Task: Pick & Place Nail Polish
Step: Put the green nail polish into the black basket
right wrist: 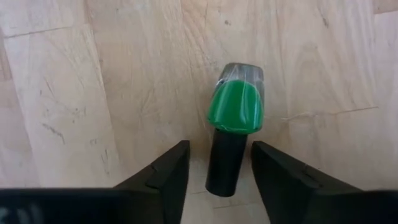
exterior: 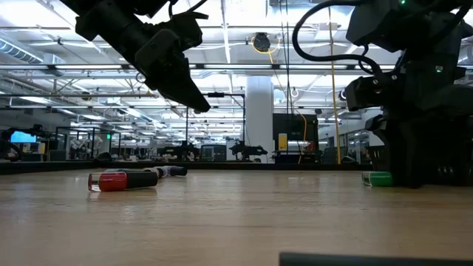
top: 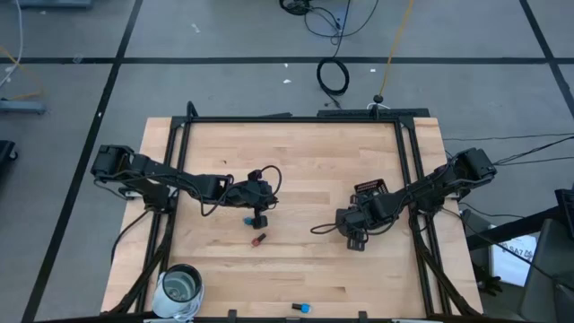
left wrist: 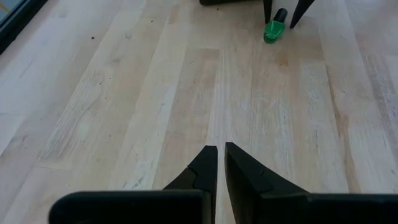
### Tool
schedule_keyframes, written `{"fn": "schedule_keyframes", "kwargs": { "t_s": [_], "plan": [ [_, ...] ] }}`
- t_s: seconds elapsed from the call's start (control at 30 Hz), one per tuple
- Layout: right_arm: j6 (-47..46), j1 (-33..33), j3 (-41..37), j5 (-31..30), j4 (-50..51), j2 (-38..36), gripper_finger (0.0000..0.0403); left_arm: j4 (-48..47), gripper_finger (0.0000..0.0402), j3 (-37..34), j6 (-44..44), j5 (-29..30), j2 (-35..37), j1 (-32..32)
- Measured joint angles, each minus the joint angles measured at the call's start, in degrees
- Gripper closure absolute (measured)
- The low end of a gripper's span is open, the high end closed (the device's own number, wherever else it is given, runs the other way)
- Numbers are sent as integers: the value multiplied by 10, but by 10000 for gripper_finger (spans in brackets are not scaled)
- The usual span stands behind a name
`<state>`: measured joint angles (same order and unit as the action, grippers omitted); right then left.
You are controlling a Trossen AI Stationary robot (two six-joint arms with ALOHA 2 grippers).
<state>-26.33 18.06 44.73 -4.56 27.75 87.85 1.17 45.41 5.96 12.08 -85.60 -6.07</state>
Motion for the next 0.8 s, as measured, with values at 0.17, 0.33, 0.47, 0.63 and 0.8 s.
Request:
{"fn": "schedule_keyframes", "kwargs": {
  "t_s": [0.17,0.33,0.47,0.63,0.8],
  "plan": [
    [0,-1,0,-13,0,0,316,0,371,0,0,0,0,0],
    [2,-4,0,-14,0,0,354,0,371,0,0,0,0,0],
    [14,-4,-1,-15,-18,0,354,0,371,0,0,0,0,0],
    [21,-4,13,-38,-37,-28,354,0,371,0,4,0,0,0],
    [22,5,26,-59,-31,-97,354,0,371,0,17,0,0,0]
  ]
}}
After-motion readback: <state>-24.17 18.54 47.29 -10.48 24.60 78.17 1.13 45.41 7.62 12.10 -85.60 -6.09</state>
